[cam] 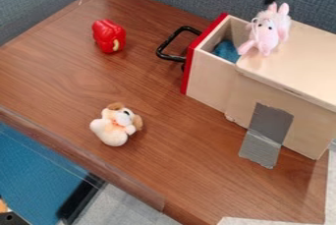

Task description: Open even more the drawer

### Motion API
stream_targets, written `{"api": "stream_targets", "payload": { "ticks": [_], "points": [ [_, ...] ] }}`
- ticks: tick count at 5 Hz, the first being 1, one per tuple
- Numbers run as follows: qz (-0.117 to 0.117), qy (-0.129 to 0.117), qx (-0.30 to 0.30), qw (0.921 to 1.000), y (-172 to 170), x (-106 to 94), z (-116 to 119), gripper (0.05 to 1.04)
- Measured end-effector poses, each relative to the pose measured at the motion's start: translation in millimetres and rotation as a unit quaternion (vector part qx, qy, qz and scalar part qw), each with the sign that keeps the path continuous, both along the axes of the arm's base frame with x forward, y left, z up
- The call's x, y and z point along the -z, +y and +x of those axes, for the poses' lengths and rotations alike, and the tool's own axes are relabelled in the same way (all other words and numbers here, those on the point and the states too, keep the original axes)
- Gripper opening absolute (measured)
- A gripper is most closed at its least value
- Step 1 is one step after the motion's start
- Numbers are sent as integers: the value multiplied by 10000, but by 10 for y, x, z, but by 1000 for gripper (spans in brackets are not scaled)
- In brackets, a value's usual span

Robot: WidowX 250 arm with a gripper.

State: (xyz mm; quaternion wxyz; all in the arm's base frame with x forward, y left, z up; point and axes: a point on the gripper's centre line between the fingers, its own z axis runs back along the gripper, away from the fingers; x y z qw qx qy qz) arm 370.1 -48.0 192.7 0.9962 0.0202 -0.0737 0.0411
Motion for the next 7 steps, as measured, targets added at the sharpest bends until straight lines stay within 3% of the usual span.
{"api": "stream_targets", "payload": {
  "ticks": [1, 2, 3, 5, 6, 7],
  "points": [
    [31, 30, -439, 9990, 361, 61, 17, 1000],
    [199, 108, -455, 9987, 459, 347, 64, 1000],
    [528, 310, -506, 9968, 576, 772, 132, 1000],
    [895, 395, -687, 9928, 848, 1052, 285, 999],
    [814, 613, -836, 9913, 1060, 1157, 278, 1000],
    [655, 714, -859, 9916, 1045, 1290, 336, 1000]
  ]
}}
